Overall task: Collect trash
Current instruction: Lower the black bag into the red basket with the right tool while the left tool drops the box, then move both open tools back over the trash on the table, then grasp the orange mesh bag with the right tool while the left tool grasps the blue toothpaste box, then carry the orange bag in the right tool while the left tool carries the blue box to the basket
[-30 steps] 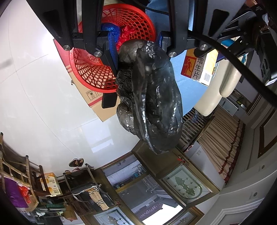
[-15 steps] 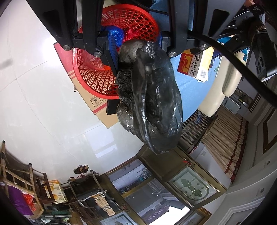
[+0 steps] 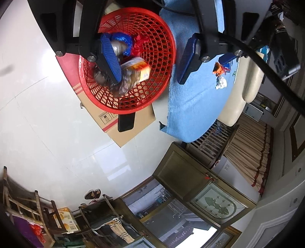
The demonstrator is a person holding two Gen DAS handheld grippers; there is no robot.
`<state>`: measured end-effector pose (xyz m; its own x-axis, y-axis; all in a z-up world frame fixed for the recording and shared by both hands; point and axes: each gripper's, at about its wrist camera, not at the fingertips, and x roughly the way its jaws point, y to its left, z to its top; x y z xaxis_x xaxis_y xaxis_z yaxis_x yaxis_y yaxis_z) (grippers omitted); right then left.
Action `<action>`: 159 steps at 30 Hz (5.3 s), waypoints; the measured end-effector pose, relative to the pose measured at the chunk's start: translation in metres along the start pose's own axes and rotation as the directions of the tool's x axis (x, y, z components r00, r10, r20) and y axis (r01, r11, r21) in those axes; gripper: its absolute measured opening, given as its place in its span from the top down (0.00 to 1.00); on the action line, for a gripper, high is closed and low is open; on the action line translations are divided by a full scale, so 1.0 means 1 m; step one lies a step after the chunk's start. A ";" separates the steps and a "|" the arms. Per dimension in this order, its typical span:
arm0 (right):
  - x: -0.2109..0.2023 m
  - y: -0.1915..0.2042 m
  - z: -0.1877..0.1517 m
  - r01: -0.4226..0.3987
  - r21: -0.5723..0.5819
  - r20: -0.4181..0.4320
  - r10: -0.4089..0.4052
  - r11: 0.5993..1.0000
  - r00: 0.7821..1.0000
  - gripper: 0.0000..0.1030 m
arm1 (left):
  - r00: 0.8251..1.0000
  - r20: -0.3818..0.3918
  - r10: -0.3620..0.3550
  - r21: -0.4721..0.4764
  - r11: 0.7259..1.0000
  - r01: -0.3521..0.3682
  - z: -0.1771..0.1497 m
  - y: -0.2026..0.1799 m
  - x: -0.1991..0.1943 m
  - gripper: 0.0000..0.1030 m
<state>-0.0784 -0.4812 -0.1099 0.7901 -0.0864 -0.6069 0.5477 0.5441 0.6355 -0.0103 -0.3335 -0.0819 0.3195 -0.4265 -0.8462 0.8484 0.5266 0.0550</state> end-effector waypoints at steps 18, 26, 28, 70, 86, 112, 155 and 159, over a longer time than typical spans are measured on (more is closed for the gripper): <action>0.023 0.046 -0.028 0.005 -0.124 -0.058 -0.013 0.992 0.998 0.37 | 0.997 0.059 0.050 -0.123 0.992 -0.042 -0.033 0.056 -0.034 0.42; 0.048 0.093 -0.046 -0.014 -0.223 -0.114 -0.012 0.975 0.993 0.37 | 0.992 0.057 0.114 -0.273 0.957 -0.095 -0.073 0.128 -0.050 0.41; 0.055 0.104 -0.052 -0.020 -0.245 -0.134 -0.014 0.969 0.991 0.37 | 0.989 0.048 0.141 -0.324 0.939 -0.118 -0.088 0.153 -0.055 0.41; 0.302 0.308 -0.109 -0.273 -0.707 -0.415 -0.070 0.652 0.907 0.38 | 0.998 -0.035 -0.047 -0.689 0.724 0.010 -0.134 0.392 0.004 0.26; 0.300 0.298 -0.106 -0.263 -0.708 -0.392 -0.055 0.655 0.918 0.58 | 0.988 -0.156 0.000 -0.643 0.759 -0.101 -0.111 0.364 0.037 0.22; 0.233 0.286 -0.120 -0.322 -0.641 -0.406 0.048 0.697 0.912 0.64 | 0.978 -0.184 0.094 -0.598 0.779 -0.187 -0.100 0.340 0.051 0.27; 0.088 0.258 -0.086 -0.246 -0.608 -0.174 0.177 0.755 0.969 0.69 | 0.912 0.118 0.392 -0.341 0.879 -0.334 -0.063 0.183 -0.106 0.36; 0.057 0.247 -0.077 -0.225 -0.602 -0.120 0.191 0.766 0.974 0.69 | 0.906 0.156 0.394 -0.310 0.890 -0.334 -0.056 0.163 -0.117 0.36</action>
<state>0.0807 -0.2874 -0.0236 0.8414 0.1200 -0.5270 0.0764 0.9388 0.3358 0.0673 -0.1565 -0.0030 0.6891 -0.2935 -0.6625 0.5176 0.8392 0.1666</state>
